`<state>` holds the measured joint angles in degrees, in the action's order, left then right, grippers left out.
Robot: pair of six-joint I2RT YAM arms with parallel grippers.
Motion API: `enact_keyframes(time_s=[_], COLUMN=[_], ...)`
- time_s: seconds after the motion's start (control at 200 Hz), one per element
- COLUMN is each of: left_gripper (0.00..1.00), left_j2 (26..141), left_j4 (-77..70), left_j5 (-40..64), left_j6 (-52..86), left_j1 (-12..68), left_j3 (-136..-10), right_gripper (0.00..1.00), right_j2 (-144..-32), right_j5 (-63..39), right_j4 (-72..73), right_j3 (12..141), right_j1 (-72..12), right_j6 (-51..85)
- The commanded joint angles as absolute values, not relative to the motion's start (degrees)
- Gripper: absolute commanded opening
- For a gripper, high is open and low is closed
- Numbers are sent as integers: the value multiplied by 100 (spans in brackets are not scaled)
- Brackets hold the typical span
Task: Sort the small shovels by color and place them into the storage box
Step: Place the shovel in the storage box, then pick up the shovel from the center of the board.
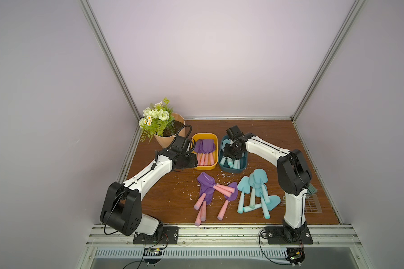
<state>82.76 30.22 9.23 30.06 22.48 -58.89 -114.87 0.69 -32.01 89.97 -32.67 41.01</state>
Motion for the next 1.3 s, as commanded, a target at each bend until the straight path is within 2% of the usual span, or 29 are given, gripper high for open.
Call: enact_keyframes(time_s=[0.0, 0.285, 0.465, 0.816, 1.106, 1.196, 1.296], left_gripper=[62, 64, 64, 65, 66, 63, 53], left_j2=[8200, 8347, 8231, 8062, 7682, 7664, 7630], left_j4=[3172, 3328, 3467, 4075, 4271, 4271, 4271], left_j5=[940, 680, 857, 1034, 1030, 1038, 1030], left_j6=[3022, 3165, 3282, 3611, 4236, 4373, 4480], left_j1=[2370, 3074, 3167, 4274, 4773, 4889, 4921], left_j3=[-5786, -6006, -5787, -5225, -4875, -4770, -4649], right_gripper=[56, 55, 56, 56, 56, 56, 56], right_j2=[-11297, -10701, -10376, -10093, -9944, -9890, -9841], right_j5=[324, 817, 1028, 889, 800, 774, 739], right_j4=[-3440, -3526, -3592, -3415, -3254, -3202, -3150], right_j3=[9141, 9043, 8962, 8380, 8010, 7922, 7843], right_j1=[-3278, -3278, -3274, -3278, -3259, -3246, -3243], right_j6=[4134, 3796, 3563, 3419, 3330, 3313, 3302])
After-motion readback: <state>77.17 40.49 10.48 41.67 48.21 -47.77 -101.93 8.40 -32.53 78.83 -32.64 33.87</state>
